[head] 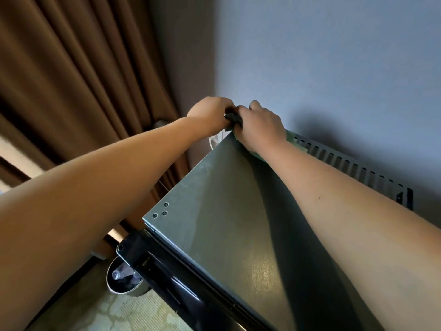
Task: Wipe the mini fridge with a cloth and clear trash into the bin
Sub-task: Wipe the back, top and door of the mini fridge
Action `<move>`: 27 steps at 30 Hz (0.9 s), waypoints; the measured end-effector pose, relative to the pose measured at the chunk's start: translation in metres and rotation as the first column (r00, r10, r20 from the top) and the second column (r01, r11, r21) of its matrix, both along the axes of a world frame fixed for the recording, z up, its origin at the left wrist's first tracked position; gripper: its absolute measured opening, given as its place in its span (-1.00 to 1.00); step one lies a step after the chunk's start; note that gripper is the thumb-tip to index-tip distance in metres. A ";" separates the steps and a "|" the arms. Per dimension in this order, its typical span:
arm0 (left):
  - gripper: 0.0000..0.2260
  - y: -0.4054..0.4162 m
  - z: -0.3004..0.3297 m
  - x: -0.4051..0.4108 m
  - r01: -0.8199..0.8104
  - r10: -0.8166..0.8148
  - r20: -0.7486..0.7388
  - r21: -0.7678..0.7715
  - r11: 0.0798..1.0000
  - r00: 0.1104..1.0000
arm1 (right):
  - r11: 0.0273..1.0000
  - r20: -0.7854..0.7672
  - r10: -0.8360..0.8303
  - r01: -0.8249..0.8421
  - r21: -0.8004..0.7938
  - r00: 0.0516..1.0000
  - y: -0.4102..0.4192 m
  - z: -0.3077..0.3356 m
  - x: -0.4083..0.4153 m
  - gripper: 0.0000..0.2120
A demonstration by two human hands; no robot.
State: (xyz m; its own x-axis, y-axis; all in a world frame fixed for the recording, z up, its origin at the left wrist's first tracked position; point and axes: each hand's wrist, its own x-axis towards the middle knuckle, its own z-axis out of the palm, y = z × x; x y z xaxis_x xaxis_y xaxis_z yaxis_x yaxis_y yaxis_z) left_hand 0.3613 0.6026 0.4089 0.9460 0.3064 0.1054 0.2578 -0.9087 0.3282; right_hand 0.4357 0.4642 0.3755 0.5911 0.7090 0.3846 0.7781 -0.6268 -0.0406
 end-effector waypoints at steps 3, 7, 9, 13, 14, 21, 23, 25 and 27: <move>-0.73 -0.001 0.000 -0.001 -0.014 0.014 -0.005 -0.001 1.000 1.000 | 1.000 -0.003 -0.010 0.010 -0.001 1.000 0.000 0.000 0.001 -0.70; -0.76 -0.002 0.002 -0.013 -0.010 0.010 -0.011 0.023 1.000 1.000 | 1.000 -0.031 -0.018 0.018 -0.005 0.999 -0.003 0.002 -0.012 -0.70; -0.76 0.000 0.002 -0.024 -0.002 0.002 -0.008 0.025 1.000 1.000 | 1.000 -0.020 -0.010 0.010 -0.018 1.000 -0.004 0.003 -0.025 -0.71; -0.75 0.004 -0.001 -0.057 0.026 -0.027 0.014 0.020 0.999 1.000 | 1.000 -0.007 -0.007 0.007 -0.028 1.000 -0.007 0.002 -0.062 -0.70; -0.74 0.005 -0.001 -0.067 0.035 -0.035 0.020 0.021 0.999 0.999 | 1.000 -0.014 -0.010 0.010 -0.028 1.000 -0.007 0.003 -0.073 -0.71; -0.68 0.010 -0.001 -0.141 0.101 -0.102 0.038 0.007 0.995 0.994 | 0.998 -0.043 -0.051 0.050 -0.040 0.998 -0.010 0.007 -0.153 -0.72; -0.69 0.010 0.000 -0.162 0.126 -0.126 0.046 0.002 0.992 0.991 | 0.998 -0.055 -0.059 0.057 -0.039 0.997 -0.012 0.008 -0.174 -0.74; -0.69 0.011 0.000 -0.180 0.154 -0.154 0.040 -0.001 0.988 0.987 | 0.998 -0.062 -0.058 0.056 -0.041 0.996 -0.016 0.008 -0.194 -0.76; -0.69 0.013 0.000 -0.195 0.178 -0.177 0.041 -0.007 0.984 0.983 | 0.998 -0.074 -0.044 0.040 -0.048 0.996 -0.019 0.007 -0.209 -0.79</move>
State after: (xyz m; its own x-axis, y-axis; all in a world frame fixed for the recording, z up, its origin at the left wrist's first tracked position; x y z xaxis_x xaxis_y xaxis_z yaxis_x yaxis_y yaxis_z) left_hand 0.1661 0.6157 0.4087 0.9807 0.1352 0.1416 0.0792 -0.9355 0.3444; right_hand 0.2270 0.4456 0.3827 0.6467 0.6991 0.3050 0.7470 -0.6614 -0.0680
